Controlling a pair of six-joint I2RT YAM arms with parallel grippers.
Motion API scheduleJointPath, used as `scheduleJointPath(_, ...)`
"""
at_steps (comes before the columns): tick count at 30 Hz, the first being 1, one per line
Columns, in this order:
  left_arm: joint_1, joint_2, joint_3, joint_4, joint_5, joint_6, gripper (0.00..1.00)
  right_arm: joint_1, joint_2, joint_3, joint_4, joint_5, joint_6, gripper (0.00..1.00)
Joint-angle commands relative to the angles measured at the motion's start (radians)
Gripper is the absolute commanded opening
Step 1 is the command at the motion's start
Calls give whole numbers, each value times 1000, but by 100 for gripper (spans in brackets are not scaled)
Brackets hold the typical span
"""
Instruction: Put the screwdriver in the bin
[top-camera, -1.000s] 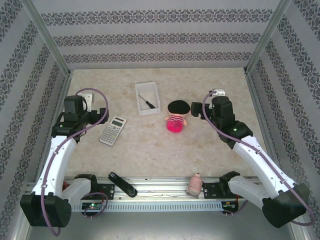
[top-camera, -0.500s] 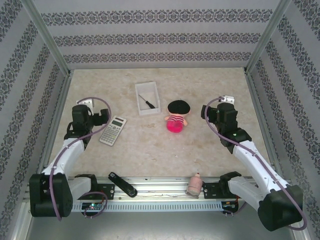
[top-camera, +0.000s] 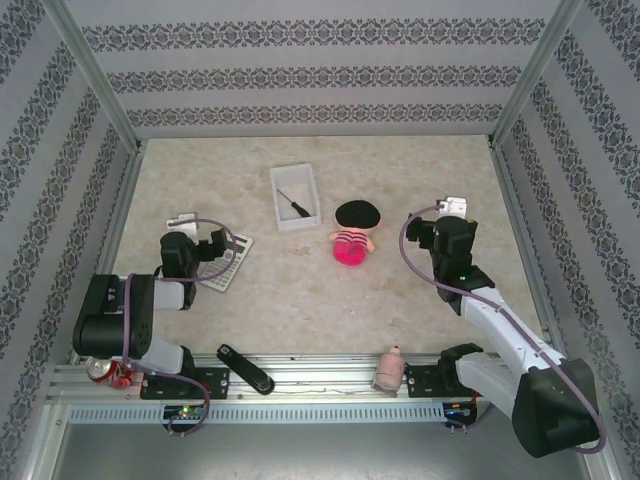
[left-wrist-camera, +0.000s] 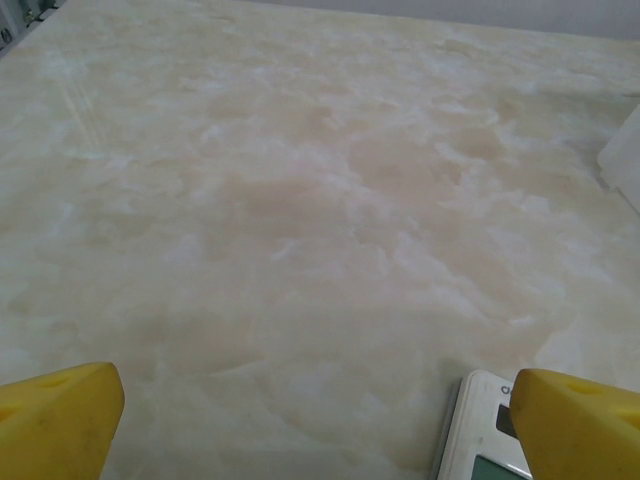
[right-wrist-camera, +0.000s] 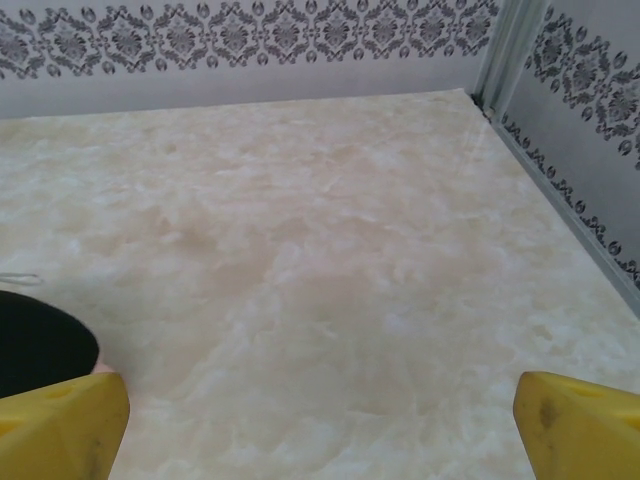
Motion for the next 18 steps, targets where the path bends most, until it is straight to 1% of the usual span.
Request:
scheduleJointPath(1, 10, 53, -38, 251, 22, 19, 99, -28, 0, -67, 168, 17, -56, 98)
scheduleJointPath(3, 10, 108, -60, 355, 12, 15, 99, -48, 9, -104, 245, 1, -61, 98)
scheduleJointPath(4, 9, 106, -69, 363, 17, 16, 99, -61, 19, -116, 276, -7, -59, 98)
scheduleJointPath(6, 9, 91, -71, 342, 26, 21, 99, -77, 50, -136, 342, -11, -69, 98)
scheduleJointPath(9, 9, 93, -66, 336, 9, 13, 99, -103, 125, -177, 461, -26, -70, 98)
scheduleJointPath(14, 9, 88, -51, 302, 11, 14, 99, -127, 304, -186, 633, -45, -77, 98)
scheduleJointPath(18, 9, 88, -43, 287, 16, 16, 99, -142, 378, -148, 653, -104, -102, 98)
